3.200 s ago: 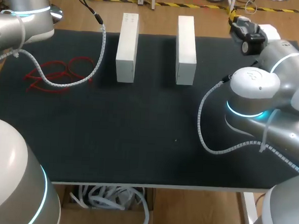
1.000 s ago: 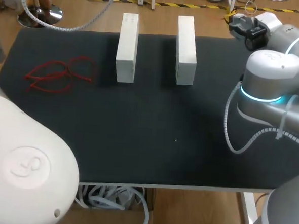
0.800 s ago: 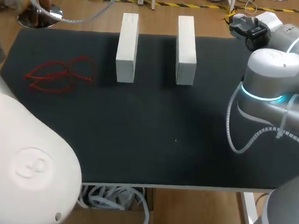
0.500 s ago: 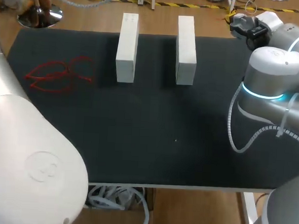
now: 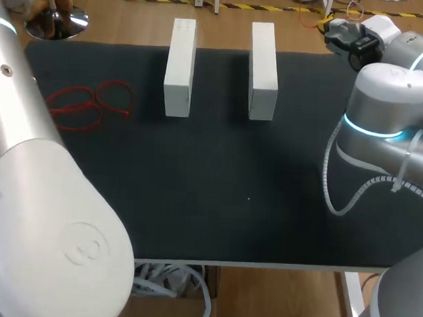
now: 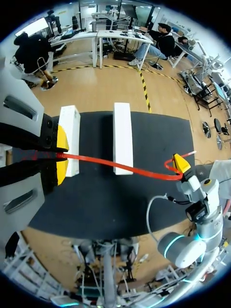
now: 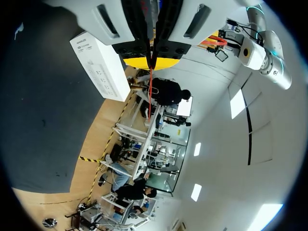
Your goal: Grab the tape and strap the tape.
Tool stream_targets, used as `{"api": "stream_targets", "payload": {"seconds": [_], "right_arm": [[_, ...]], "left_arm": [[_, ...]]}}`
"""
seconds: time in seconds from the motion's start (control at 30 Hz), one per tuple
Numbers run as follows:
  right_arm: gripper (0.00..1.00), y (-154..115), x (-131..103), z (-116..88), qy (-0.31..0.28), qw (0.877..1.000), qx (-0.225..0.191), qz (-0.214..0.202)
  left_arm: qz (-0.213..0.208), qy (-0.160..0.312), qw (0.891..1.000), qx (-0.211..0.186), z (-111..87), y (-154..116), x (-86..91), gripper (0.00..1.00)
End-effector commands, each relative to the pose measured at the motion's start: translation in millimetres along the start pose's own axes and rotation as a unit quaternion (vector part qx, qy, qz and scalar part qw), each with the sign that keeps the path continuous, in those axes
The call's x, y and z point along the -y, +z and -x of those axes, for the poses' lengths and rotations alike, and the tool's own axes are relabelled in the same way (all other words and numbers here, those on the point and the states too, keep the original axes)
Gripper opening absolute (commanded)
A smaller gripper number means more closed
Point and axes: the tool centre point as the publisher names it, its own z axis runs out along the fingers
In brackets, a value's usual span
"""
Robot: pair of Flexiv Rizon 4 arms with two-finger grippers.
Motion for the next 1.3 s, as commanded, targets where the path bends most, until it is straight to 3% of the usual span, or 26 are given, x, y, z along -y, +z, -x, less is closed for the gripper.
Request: {"api": "stream_targets", "payload": {"seconds": [0.03,0.37,0.67,0.83,0.97,1.07,1.13,1.17,1.23,1.27,1.3], "right_arm": [[0.00,-1.8,-1.7,-1.4,-0.005,1.000,0.008,-0.006],[0.00,-0.3,-2.7,-2.3,-0.014,1.000,0.019,-0.003],[0.00,-0.9,-6.1,-3.1,-0.047,0.997,0.064,-0.002],[0.00,-2.1,-6.8,-7.7,-0.145,0.980,0.134,-0.018],[0.00,-2.4,-8.5,-13.6,-0.189,0.968,0.167,-0.012],[0.00,-1.3,-13.3,-18.0,-0.227,0.954,0.193,0.019],[0.00,-0.5,-17.1,-19.6,-0.226,0.956,0.183,0.037],[0.00,-0.6,-19.2,-21.2,-0.244,0.946,0.204,0.055],[0.00,0.2,-21.7,-24.1,-0.244,0.948,0.194,0.068],[0.00,-0.3,-23.1,-25.8,-0.259,0.940,0.209,0.077],[0.00,-0.1,-23.9,-27.5,-0.264,0.941,0.199,0.079]], "left_arm": [[0.039,-0.001,0.999,-0.002,1.9,-1.0,3.0,0.00],[0.036,-0.019,0.999,-0.001,6.3,-1.3,0.0,0.00],[0.029,-0.023,0.999,0.001,8.6,-1.3,-0.5,0.00],[0.029,-0.023,0.999,0.001,8.6,-1.3,-0.5,0.00],[0.029,-0.023,0.999,0.001,8.6,-1.3,-0.5,0.00],[0.029,-0.023,0.999,0.001,8.6,-1.3,-0.5,0.00],[0.029,-0.023,0.999,0.001,8.6,-1.3,-0.5,0.00],[0.029,-0.023,0.999,0.001,8.6,-1.3,-0.5,0.00],[0.029,-0.023,0.999,0.001,8.6,-1.3,-0.5,0.00],[0.029,-0.023,0.999,0.001,8.6,-1.3,-0.5,0.00],[0.029,-0.023,0.999,0.001,8.6,-1.3,-0.5,0.00]]}}
